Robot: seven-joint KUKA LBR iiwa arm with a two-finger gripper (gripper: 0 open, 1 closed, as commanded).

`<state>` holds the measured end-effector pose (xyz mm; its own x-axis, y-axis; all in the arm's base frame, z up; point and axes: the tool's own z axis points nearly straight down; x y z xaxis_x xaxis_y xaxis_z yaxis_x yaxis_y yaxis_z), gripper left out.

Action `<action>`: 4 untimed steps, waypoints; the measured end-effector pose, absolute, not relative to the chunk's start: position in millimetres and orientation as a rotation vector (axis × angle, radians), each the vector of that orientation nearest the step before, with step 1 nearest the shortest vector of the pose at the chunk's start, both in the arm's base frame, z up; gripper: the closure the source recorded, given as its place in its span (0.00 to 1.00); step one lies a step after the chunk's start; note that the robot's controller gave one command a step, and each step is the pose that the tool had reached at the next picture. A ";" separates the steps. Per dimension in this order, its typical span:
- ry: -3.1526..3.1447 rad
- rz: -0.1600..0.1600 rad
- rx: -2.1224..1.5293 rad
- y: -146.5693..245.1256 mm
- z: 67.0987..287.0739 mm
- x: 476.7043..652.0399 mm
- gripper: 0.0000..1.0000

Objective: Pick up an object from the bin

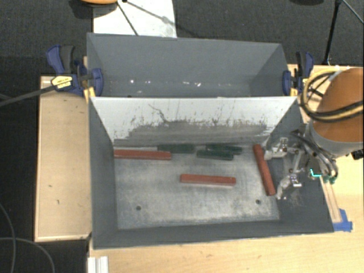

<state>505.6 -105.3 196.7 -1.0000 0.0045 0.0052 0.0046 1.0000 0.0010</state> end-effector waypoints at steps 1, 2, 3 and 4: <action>-3.144 0.001 -0.001 -104.9 200.5 507.4 0.00; -3.150 0.000 0.042 -45.7 128.8 554.4 0.00; -3.135 -0.001 0.139 -10.3 125.3 547.3 0.00; -3.145 -0.001 0.119 -5.8 145.1 548.8 0.00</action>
Offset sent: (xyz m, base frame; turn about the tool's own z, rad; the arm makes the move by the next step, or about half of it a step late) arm 0.0795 0.1044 -0.1267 -0.0539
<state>548.8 -5.8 145.1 -0.9971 -0.0756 -0.0054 -0.0756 0.9971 0.0004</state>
